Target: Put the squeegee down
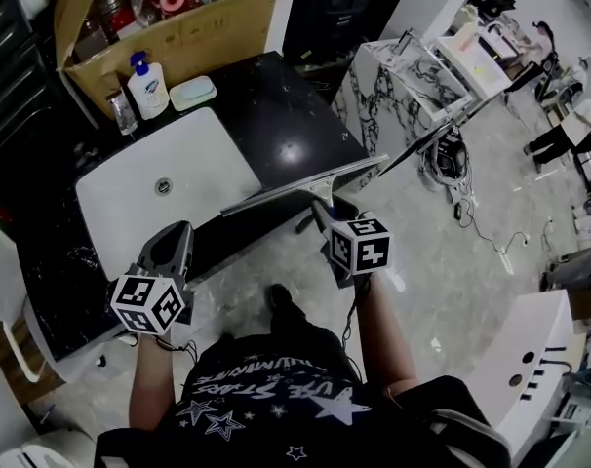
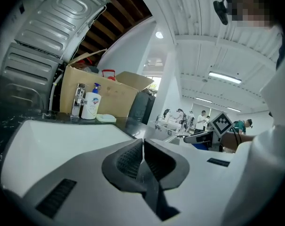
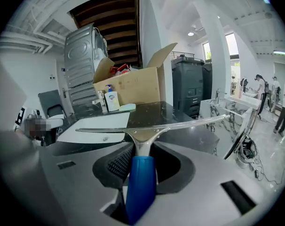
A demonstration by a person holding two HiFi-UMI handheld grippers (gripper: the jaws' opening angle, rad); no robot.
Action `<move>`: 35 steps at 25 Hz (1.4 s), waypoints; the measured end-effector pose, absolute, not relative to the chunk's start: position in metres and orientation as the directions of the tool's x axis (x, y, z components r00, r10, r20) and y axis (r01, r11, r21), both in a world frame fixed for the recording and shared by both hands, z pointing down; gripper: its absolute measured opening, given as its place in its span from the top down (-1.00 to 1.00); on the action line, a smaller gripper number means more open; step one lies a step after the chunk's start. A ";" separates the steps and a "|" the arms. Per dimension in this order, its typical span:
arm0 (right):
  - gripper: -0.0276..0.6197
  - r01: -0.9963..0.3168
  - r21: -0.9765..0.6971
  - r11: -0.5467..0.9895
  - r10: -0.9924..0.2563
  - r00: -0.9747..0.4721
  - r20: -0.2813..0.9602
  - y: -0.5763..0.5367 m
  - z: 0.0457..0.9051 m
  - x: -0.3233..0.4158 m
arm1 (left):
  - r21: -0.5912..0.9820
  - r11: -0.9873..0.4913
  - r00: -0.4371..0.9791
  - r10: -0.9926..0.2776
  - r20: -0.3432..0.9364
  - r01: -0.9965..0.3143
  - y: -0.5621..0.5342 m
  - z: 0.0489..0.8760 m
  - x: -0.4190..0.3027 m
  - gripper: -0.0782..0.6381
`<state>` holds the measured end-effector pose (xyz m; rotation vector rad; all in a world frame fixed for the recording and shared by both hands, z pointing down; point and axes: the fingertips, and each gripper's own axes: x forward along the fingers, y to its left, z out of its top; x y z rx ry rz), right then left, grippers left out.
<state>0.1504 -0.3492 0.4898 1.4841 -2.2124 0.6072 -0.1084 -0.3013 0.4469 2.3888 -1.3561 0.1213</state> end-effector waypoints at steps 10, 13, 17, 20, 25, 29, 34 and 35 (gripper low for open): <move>0.49 -0.892 -0.157 0.424 -0.674 -0.427 0.603 -0.423 0.517 0.173 | 0.273 -0.329 0.404 -0.867 0.292 -0.904 -0.332 0.453 -0.084 0.70; 0.49 -0.886 -0.151 0.439 -0.655 -0.430 0.621 -0.437 0.526 0.177 | 0.269 -0.304 0.379 -0.877 0.295 -0.914 -0.338 0.454 -0.081 0.70; 0.49 -0.873 -0.147 0.466 -0.623 -0.441 0.646 -0.452 0.537 0.180 | 0.269 -0.266 0.343 -0.890 0.301 -0.926 -0.343 0.457 -0.077 0.70; 0.49 -0.865 -0.146 0.480 -0.600 -0.445 0.664 -0.461 0.545 0.183 | 0.267 -0.243 0.321 -0.897 0.304 -0.933 -0.345 0.458 -0.073 0.70; 0.49 -0.867 -0.144 0.477 -0.590 -0.438 0.679 -0.476 0.556 0.188 | 0.264 -0.224 0.302 -0.903 0.305 -0.938 -0.349 0.463 -0.066 0.70; 0.49 -0.864 -0.138 0.484 -0.575 -0.433 0.694 -0.482 0.560 0.187 | 0.269 -0.211 0.291 -0.905 0.309 -0.940 -0.350 0.467 -0.064 0.70; 0.49 -0.866 -0.140 0.480 -0.558 -0.425 0.712 -0.482 0.561 0.187 | 0.280 -0.196 0.282 -0.908 0.310 -0.940 -0.353 0.471 -0.064 0.70; 0.49 -0.870 -0.139 0.474 -0.561 -0.419 0.714 -0.482 0.561 0.187 | 0.280 -0.197 0.283 -0.907 0.310 -0.939 -0.353 0.471 -0.063 0.70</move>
